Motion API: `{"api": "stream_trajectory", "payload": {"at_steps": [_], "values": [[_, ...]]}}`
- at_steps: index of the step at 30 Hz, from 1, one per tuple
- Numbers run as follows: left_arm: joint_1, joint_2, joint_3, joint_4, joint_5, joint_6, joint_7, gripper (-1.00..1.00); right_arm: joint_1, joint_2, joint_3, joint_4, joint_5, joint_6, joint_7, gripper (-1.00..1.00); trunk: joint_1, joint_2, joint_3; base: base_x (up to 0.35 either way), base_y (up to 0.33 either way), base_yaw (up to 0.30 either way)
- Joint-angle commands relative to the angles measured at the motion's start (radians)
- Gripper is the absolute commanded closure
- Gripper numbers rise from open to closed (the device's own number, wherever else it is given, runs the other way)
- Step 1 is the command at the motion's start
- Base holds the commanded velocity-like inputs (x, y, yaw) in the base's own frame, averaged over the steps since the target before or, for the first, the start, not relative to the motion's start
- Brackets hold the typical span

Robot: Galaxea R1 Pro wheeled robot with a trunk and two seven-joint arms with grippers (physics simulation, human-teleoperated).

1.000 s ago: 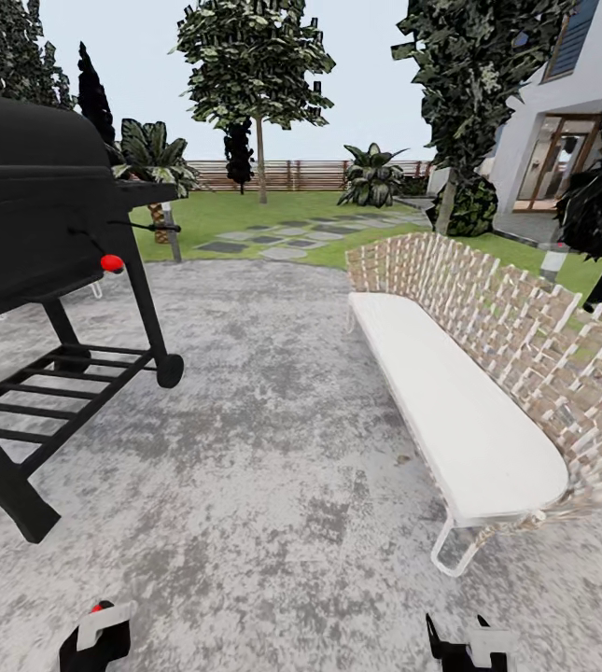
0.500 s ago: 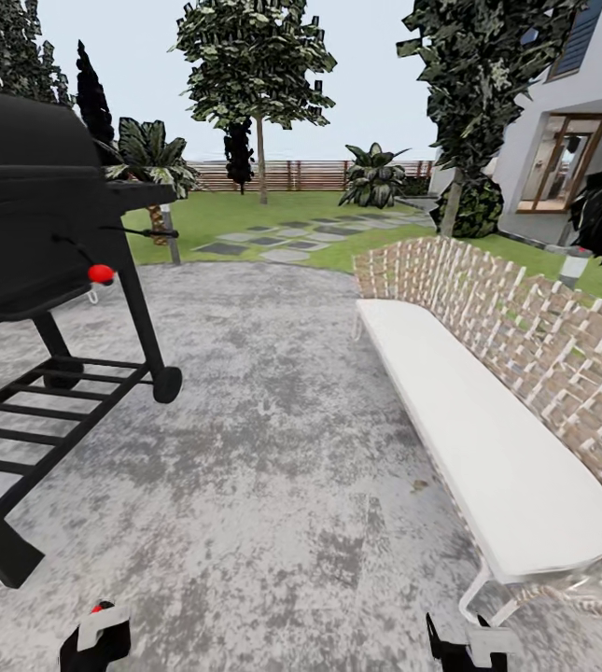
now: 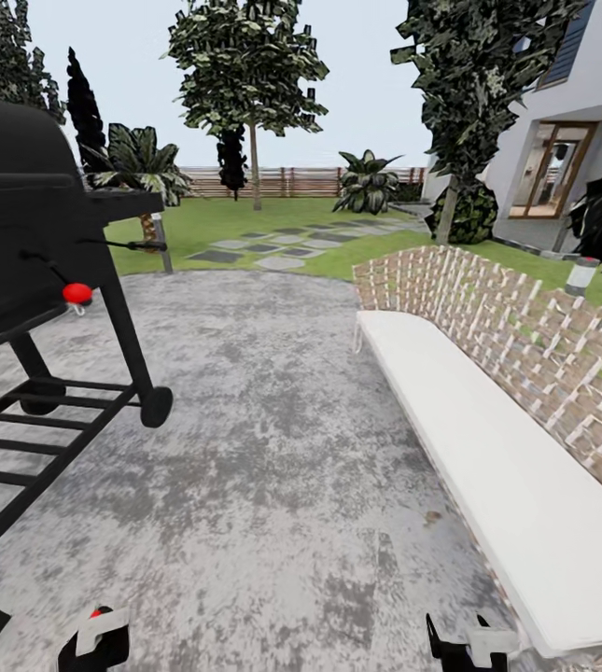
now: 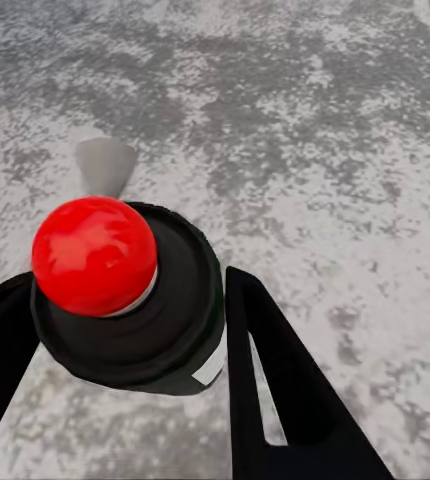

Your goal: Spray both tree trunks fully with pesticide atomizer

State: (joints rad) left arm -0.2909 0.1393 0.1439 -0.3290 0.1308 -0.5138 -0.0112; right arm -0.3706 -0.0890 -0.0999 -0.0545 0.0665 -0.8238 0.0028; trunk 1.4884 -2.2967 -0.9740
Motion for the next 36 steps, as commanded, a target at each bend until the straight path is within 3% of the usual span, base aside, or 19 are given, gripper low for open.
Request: {"api": "stream_trajectory", "payload": {"at_steps": [1,6,16,36], "values": [[-0.001,0.0,-0.003,0.001,0.009,-0.003,-0.001,1.0,-0.001,0.0,-0.007,0.001,0.007,-0.003,0.0,-1.0,0.0,0.0,0.0,0.334,0.076,-0.018],[-0.001,0.0,-0.002,0.001,0.009,-0.002,-0.001,1.0,-0.001,0.001,-0.007,0.001,0.007,-0.003,0.0,-1.0,0.0,0.0,0.0,0.334,0.076,-0.004],[-0.001,0.0,-0.001,0.001,0.01,-0.002,-0.001,1.0,-0.001,0.027,-0.007,0.015,0.007,0.001,0.0,-1.0,0.0,0.0,0.0,0.334,0.076,0.0],[-0.001,0.0,-0.001,0.001,0.01,-0.003,0.0,1.0,0.007,0.028,-0.007,0.028,0.009,0.002,-0.001,-1.0,0.0,0.0,0.0,0.336,0.031,0.0]]}}
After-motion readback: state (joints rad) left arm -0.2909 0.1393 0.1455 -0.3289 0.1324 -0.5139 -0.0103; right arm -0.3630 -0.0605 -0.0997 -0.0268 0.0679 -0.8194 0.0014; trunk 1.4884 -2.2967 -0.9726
